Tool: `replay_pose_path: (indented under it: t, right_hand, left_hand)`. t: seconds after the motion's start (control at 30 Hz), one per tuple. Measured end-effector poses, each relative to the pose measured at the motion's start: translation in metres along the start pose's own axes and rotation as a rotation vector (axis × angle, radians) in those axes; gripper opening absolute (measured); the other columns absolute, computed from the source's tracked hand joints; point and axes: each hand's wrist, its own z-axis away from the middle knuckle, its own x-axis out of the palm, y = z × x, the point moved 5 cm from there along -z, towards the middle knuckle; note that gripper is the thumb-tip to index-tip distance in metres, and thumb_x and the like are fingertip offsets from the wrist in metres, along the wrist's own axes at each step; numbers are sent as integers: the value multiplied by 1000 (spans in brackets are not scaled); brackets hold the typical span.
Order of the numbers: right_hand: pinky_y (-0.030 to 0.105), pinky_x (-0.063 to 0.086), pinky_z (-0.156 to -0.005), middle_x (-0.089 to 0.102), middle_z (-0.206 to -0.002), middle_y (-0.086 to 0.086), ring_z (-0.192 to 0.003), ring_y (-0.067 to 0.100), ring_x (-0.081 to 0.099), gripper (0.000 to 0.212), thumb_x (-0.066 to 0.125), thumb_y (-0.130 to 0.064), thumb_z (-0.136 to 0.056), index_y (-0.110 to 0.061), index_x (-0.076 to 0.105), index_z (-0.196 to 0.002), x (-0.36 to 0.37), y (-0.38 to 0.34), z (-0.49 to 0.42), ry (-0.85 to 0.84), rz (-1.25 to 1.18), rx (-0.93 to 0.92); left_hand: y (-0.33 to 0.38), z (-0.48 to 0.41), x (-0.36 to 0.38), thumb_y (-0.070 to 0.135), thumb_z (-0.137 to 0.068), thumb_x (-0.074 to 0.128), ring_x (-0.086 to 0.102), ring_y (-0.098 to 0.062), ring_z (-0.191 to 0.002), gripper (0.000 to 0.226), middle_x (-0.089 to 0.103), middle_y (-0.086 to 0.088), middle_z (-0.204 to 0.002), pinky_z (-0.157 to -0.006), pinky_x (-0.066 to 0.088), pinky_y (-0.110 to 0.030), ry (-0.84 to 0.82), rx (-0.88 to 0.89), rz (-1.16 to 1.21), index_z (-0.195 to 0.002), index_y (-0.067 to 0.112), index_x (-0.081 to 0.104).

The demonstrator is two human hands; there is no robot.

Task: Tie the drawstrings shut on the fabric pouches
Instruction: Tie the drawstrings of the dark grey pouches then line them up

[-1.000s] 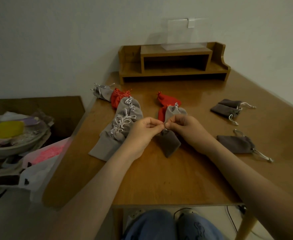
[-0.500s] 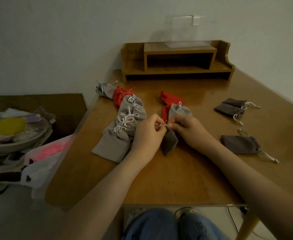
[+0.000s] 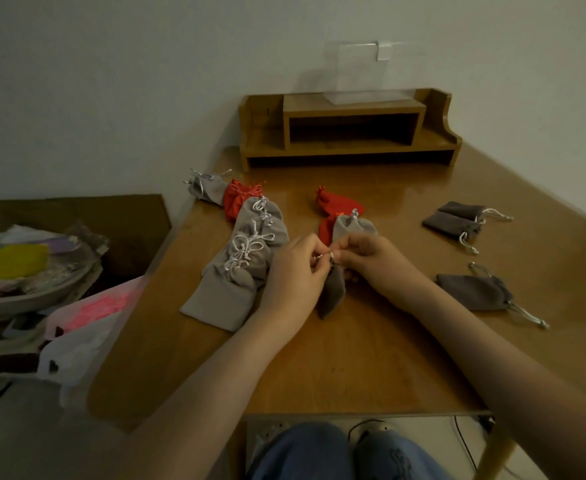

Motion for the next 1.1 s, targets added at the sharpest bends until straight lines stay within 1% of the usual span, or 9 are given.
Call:
replay_pose_path:
  t: [0.3, 0.4, 0.5, 0.63, 0.7, 0.77, 0.83, 0.93, 1.1]
  right_hand:
    - [11, 49, -67, 62, -88, -5, -78, 6, 60, 6, 55, -13, -94, -16, 58, -89, 0, -2, 2, 142, 172, -55]
    - [10, 48, -64, 61, -85, -2, -71, -2, 58, 5, 54, -8, -94, -7, 59, -94, 0, -5, 3, 121, 143, -75]
    - [8, 44, -61, 58, -79, -1, -62, -8, 54, 10, 51, -4, -95, 1, 59, -98, 1, -9, 6, 80, 98, -115]
    - [8, 44, -61, 56, -75, -1, -60, -7, 53, 12, 49, -5, -96, 2, 59, -97, 1, -11, 8, 82, 24, -131]
    - [8, 44, -61, 56, -75, -2, -59, -8, 53, 13, 49, -6, -96, 3, 58, -97, 1, -11, 7, 76, 0, -122]
    - [9, 44, -61, 56, -75, -2, -60, -8, 54, 13, 49, -6, -96, 3, 58, -98, 2, -10, 7, 70, -3, -114]
    - [12, 47, -63, 59, -79, 3, -65, -2, 58, 11, 51, -7, -96, 1, 58, -97, 1, -7, 5, 97, 7, -106]
    - [29, 50, -72, 62, -88, 13, -80, 20, 62, 8, 55, -10, -92, -3, 58, -94, -4, 0, 1, 204, 85, -75]
    - [16, 39, -58, 58, -81, 6, -70, 13, 52, 3, 57, -10, -88, -8, 56, -86, -9, 4, 0, 312, 200, -74]
  left_hand:
    - [-1, -1, 3, 14, -94, 57, 56, -13, -81, 4, 54, 8, -82, -66, 43, -21, -33, 6, -2, -94, 13, 61]
    - [-4, -1, 1, 18, -94, 58, 55, -10, -84, 9, 55, 7, -87, -69, 44, -16, -3, -82, 52, -101, 16, 53]
    - [-10, -3, -2, 24, -89, 65, 53, -9, -79, 20, 53, 4, -85, -64, 42, -13, 46, -176, 94, -92, 20, 45]
    - [-14, -4, 0, 31, -89, 63, 54, -17, -92, 14, 49, 1, -98, -74, 40, -19, 42, -166, 27, -90, 19, 57]
    - [-12, -4, -1, 28, -91, 62, 54, -16, -92, 12, 48, 4, -97, -78, 43, -23, 53, -135, 42, -91, 16, 62]
    - [-10, -3, -3, 26, -92, 61, 53, -13, -88, 10, 47, 7, -92, -75, 40, -18, 67, -116, 44, -85, 18, 60]
    - [-11, -2, -4, 23, -92, 60, 50, -12, -84, 15, 45, 10, -85, -68, 35, -13, 85, -100, 23, -79, 19, 55]
    - [-10, -2, -3, 19, -94, 58, 47, -13, -79, 19, 43, 8, -84, -65, 31, -16, 96, -58, -47, -76, 18, 50]
    - [-7, -3, -4, 10, -94, 54, 46, -16, -81, 15, 44, 3, -89, -69, 32, -23, 118, 18, -132, -79, 12, 53]
